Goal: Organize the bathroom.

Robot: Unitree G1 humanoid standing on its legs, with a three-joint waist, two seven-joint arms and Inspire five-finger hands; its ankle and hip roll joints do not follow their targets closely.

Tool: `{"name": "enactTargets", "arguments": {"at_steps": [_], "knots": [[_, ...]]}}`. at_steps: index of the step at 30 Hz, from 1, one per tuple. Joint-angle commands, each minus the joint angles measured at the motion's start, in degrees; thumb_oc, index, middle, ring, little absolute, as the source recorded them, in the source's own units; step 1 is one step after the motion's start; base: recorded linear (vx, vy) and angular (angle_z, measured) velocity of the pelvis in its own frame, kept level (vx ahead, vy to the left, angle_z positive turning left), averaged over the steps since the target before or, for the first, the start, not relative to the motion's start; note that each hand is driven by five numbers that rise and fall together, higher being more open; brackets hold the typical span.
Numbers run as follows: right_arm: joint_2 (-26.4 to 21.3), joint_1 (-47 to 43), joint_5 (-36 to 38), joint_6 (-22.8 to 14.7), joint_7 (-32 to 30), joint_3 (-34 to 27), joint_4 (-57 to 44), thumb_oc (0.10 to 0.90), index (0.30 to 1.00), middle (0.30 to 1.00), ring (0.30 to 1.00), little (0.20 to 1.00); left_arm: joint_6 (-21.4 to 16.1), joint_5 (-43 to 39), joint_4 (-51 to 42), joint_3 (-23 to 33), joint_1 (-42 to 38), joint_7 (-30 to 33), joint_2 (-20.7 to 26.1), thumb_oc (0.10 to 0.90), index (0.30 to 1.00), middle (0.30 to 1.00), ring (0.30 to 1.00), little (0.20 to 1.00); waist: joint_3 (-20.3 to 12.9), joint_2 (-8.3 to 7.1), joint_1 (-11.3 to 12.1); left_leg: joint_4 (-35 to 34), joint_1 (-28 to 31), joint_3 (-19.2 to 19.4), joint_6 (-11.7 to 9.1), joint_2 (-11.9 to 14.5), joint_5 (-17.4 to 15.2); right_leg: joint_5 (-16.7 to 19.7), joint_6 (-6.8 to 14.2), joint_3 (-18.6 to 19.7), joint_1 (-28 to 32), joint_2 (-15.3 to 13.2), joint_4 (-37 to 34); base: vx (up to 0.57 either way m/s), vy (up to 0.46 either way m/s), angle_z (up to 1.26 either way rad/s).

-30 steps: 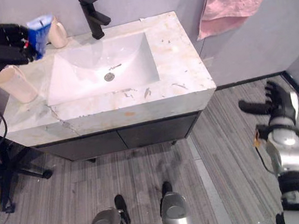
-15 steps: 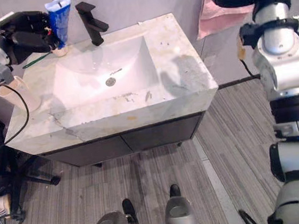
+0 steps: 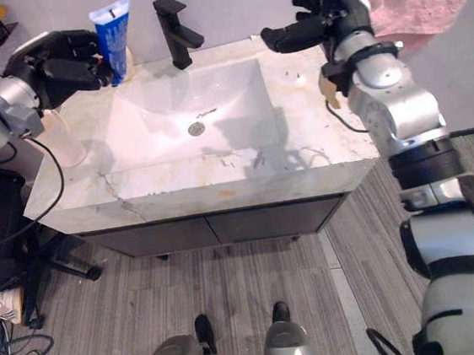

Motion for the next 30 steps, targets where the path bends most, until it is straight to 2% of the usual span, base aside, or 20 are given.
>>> {"name": "enactTargets", "arguments": {"at_steps": [1, 7, 12, 19, 25, 30], "knots": [[0.02, -8.92, 2.43, -3.59, -1.27, 1.68, -3.57, 0.8, 0.9, 0.9, 0.9, 0.9, -4.98, -1.83, 0.79, 4.73, -8.5, 1.17, 0.11, 0.4, 0.3, 0.3, 0.3, 0.3, -9.99, -3.38, 1.15, -0.01, -2.94, -2.68, -3.89, 2.59, 4.36, -6.75, 1.75, 1.24, 1.69, -1.17, -0.04, 0.0, 0.0, 0.0], [2.67, -10.98, 5.64, -2.09, -2.3, 2.86, -4.26, 0.8, 0.9, 0.9, 0.9, 0.9, -4.53, -1.19, 0.8, 3.88, -8.82, 1.04, -1.64, 0.4, 0.3, 0.3, 0.3, 0.3, -10.71, -3.59, 1.59, -1.0, -1.95, -3.01, -3.65, 2.3, 3.6, -6.76, 1.83, 0.95, 2.5, -1.02, -0.59, 0.03, -0.012, 0.03], [5.88, -11.11, 12.52, 0.36, -2.54, 2.31, -6.35, 0.8, 0.9, 0.9, 0.9, 0.9, -3.82, -0.51, 0.28, 4.39, -8.15, 1.5, -3.01, 0.4, 0.3, 0.3, 0.3, 0.3, -11.1, -3.68, 1.84, -1.47, -1.18, -3.2, -3.59, 2.23, 3.31, -6.72, 1.82, 0.63, 3.12, -0.95, -0.98, 0.03, -0.011, 0.0], [12.94, -9.78, 24.1, 3.62, -2.7, 2.58, -8.25, 0.8, 0.9, 0.9, 0.9, 0.9, -2.43, -0.46, 0.87, 3.57, -8.95, 1.66, -5.61, 0.4, 0.3, 0.3, 0.3, 0.3, -12.09, -3.62, 2.31, -2.14, -0.28, -3.35, -3.46, 2.14, 2.95, -6.68, 2.0, 0.04, 3.83, -0.92, -1.45, 0.03, -0.01, 0.05], [16.05, -8.92, 23.79, 3.03, -2.82, 3.46, -8.01, 0.8, 0.9, 0.9, 0.9, 0.9, -2.16, -0.34, 2.12, 2.19, -9.65, 1.37, -6.92, 0.4, 0.3, 0.3, 0.3, 0.3, -12.91, -3.75, 2.57, -2.67, 0.54, -3.49, -3.24, 2.02, 2.52, -6.68, 2.14, -0.3, 4.36, -0.83, -1.64, 0.04, -0.012, 0.03], [16.08, -9.13, 22.49, 2.67, -2.66, 3.61, -7.56, 0.8, 0.9, 0.9, 0.9, 0.9, -2.07, -0.39, 2.87, 1.73, -9.9, 1.06, -7.0, 0.4, 0.3, 0.3, 0.3, 0.3, -13.18, -3.84, 2.47, -2.86, 1.06, -3.53, -3.07, 1.91, 2.08, -6.58, 2.27, -0.16, 4.56, -0.71, -1.7, 0.01, -0.007, 0.0]]}}
